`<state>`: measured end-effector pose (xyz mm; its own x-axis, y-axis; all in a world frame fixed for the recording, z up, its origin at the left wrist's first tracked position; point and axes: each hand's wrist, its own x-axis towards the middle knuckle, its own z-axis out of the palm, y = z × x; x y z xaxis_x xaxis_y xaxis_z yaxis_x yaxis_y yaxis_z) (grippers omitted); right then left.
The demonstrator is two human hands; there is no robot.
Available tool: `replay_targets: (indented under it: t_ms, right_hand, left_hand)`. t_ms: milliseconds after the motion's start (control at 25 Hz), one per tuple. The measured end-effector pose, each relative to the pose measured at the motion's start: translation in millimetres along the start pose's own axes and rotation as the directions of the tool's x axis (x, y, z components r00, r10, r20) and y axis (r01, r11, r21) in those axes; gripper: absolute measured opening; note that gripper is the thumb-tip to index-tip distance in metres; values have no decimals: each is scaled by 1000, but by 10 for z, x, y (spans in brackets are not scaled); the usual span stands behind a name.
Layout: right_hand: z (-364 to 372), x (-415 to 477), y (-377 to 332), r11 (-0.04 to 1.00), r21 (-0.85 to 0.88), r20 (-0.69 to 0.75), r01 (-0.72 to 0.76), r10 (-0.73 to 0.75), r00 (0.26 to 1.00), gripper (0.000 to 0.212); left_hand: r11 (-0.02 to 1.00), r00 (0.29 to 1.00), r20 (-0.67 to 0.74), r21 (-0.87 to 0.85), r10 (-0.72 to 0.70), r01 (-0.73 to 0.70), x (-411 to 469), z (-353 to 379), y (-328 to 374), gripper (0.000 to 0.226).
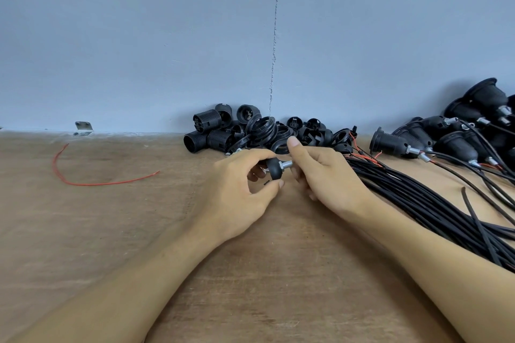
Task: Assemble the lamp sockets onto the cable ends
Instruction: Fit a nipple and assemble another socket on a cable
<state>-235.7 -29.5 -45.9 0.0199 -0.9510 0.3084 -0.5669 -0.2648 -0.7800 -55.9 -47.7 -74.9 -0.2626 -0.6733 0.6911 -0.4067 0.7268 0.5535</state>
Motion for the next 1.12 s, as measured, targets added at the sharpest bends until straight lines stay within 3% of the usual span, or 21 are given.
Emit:
replay_targets:
  t_ms: [120, 320, 520, 600, 680, 760, 920, 1120]
  right_hand:
    - [-1, -23, -10, 997, 12, 39, 77, -77, 996, 33]
    - [28, 28, -3, 998, -60, 45, -4, 7, 999, 50]
    - [39, 49, -16, 981, 84, 100, -175, 166, 981, 58]
    - [36, 13, -10, 998, -1, 38, -60, 60, 997, 60]
    - [50, -20, -9, 983, -130, -23, 131, -136, 990, 54]
    - [67, -33, -18, 962, -170, -4, 215, -219, 976, 48]
    - [46, 17, -11, 970, -217, 47, 110, -102, 994, 50]
    - [12, 62, -21, 977, -211, 78, 2, 15, 997, 52]
  left_hand:
    - [998, 999, 16, -39, -44, 45, 7, -9, 5, 23]
    - [1000, 999, 21, -14, -24, 24, 11, -1, 27, 34]
    - [999, 1000, 12, 26, -23, 23, 2, 12, 36, 40]
    - [997, 997, 29, -9, -72, 73, 2, 4, 53, 29]
    - [976, 983, 90, -134, -160, 172, 16, -16, 63, 17]
    - [946, 971, 140, -232, -196, 225, 39, -28, 72, 22]
    - [939, 963, 144, -229, -228, 257, 46, -27, 105, 16]
    - [971, 978, 87, -133, -191, 201, 32, -14, 133, 28]
